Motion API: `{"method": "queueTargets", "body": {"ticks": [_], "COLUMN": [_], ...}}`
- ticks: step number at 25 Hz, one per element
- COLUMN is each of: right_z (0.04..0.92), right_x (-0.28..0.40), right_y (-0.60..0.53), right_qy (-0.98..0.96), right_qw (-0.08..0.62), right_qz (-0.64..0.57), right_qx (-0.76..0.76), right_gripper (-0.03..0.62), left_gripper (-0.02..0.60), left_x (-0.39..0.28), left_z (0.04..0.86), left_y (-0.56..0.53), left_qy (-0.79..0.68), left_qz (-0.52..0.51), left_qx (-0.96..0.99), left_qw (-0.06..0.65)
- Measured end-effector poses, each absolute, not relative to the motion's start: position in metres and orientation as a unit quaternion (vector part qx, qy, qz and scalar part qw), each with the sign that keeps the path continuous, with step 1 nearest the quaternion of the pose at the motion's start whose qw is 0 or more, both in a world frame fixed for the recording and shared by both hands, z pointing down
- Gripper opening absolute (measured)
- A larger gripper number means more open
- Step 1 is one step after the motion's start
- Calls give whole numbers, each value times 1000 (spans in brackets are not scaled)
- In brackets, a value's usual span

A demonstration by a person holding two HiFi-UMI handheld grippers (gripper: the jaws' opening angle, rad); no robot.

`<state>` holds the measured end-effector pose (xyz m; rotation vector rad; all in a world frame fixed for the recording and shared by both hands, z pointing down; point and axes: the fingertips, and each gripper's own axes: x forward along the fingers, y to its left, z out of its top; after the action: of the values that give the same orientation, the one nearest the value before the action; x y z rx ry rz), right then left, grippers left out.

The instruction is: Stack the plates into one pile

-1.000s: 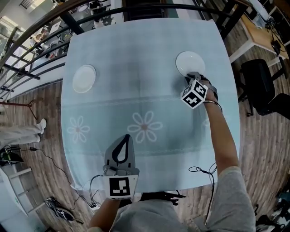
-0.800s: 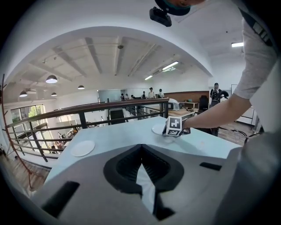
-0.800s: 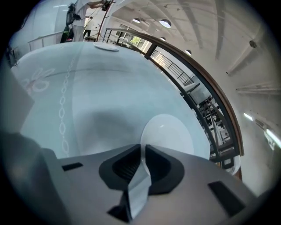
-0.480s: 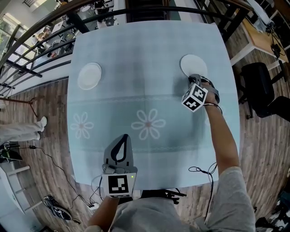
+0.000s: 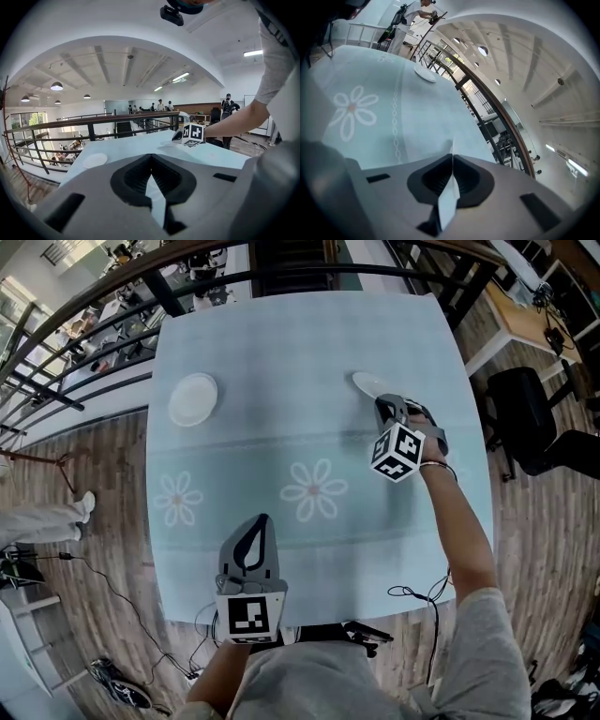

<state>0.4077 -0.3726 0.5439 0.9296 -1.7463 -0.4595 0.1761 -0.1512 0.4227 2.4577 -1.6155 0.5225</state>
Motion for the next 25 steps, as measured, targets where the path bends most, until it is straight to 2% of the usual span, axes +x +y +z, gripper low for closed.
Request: {"method": "queueTargets", "body": {"ticks": [10,18,25], "right_z": [500,463,452], "right_x": [322,215,123], "right_y": [-337,-335,-349], "right_qy": [-727,-734,-753], "right_qw": [532,515,490], "right_qz": [-204,-232,-253], "right_qx": [384,378,360], "right_gripper": [29,29,29], "left_gripper": [16,15,16], "left_x": [107,11,-46], "left_z": [403,400,405], "left_y": [-144,-141,-141], "left_qy": [-518,-533,-548], "left_qz": [135,121,120], "left_qx": [842,834,823], "left_qw": [64,75,87]}}
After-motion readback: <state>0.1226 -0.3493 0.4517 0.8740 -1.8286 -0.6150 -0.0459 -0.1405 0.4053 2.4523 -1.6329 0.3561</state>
